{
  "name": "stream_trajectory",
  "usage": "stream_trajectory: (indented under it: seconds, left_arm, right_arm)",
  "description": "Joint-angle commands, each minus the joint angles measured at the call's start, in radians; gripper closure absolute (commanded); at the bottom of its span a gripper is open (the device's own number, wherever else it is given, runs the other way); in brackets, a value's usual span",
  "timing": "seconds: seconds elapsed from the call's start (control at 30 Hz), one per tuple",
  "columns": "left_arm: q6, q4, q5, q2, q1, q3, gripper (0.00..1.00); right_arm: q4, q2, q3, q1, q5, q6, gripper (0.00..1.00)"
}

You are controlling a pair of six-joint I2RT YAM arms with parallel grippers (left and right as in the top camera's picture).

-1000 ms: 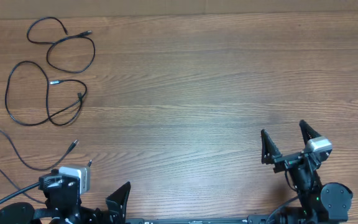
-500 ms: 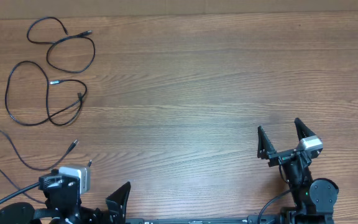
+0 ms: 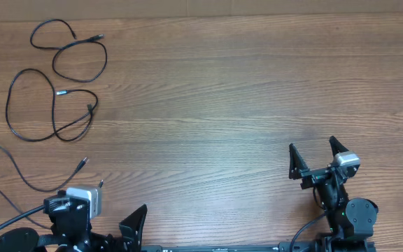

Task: Untangle cables

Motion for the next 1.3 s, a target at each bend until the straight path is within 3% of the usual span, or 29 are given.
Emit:
stream_trajectory:
  seconds: [0.0,0.23,0.5,1.27]
  left_arm:
    - [0.019,0.002,0.011,-0.008,-0.004,0.006,0.00]
    - [0.019,0.002,0.011,-0.008,-0.004,0.006,0.00]
    - [0.019,0.002,0.011,-0.008,-0.004,0.006,0.00]
    - [0.019,0.002,0.011,-0.008,-0.004,0.006,0.01]
  right_arm:
    - [-0.005,-0.010,-0.010,0.007,0.063,-0.001,0.00]
    - [-0.011,-0.010,-0.009,0.006,0.108,-0.010,0.00]
    - [-0.012,-0.010,-0.009,0.006,0.102,-0.129,0.00]
    - [-0.005,-0.010,-0.010,0.006,0.087,-0.128,0.00]
